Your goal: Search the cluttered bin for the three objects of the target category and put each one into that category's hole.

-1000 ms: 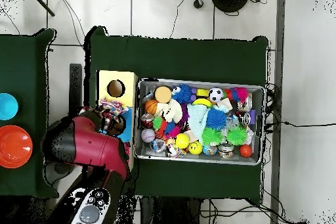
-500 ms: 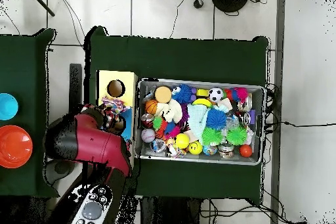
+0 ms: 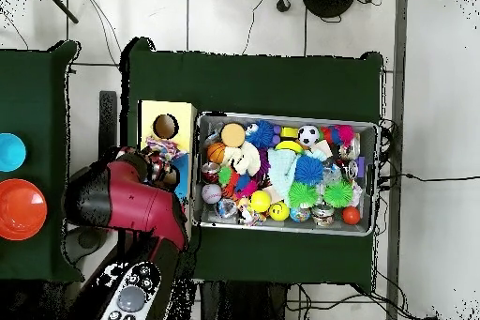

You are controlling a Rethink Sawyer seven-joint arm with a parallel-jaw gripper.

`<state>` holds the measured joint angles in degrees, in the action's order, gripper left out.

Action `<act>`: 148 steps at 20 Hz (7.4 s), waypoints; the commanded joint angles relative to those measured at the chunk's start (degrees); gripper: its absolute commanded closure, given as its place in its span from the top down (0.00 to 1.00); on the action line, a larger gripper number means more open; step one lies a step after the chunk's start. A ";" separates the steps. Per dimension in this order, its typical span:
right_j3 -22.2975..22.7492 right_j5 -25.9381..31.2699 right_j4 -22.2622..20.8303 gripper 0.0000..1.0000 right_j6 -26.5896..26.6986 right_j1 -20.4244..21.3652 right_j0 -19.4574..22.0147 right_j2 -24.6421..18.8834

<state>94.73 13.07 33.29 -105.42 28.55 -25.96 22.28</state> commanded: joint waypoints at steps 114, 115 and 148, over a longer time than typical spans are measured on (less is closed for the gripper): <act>-3.20 2.57 0.01 0.00 -10.46 -6.25 9.00 -11.41; -3.57 3.63 -0.02 0.00 -10.34 -6.00 9.02 -11.02; -0.75 3.05 -2.26 0.00 -8.95 -2.96 9.65 -12.18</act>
<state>89.83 10.24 33.25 -105.42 25.46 -16.62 14.79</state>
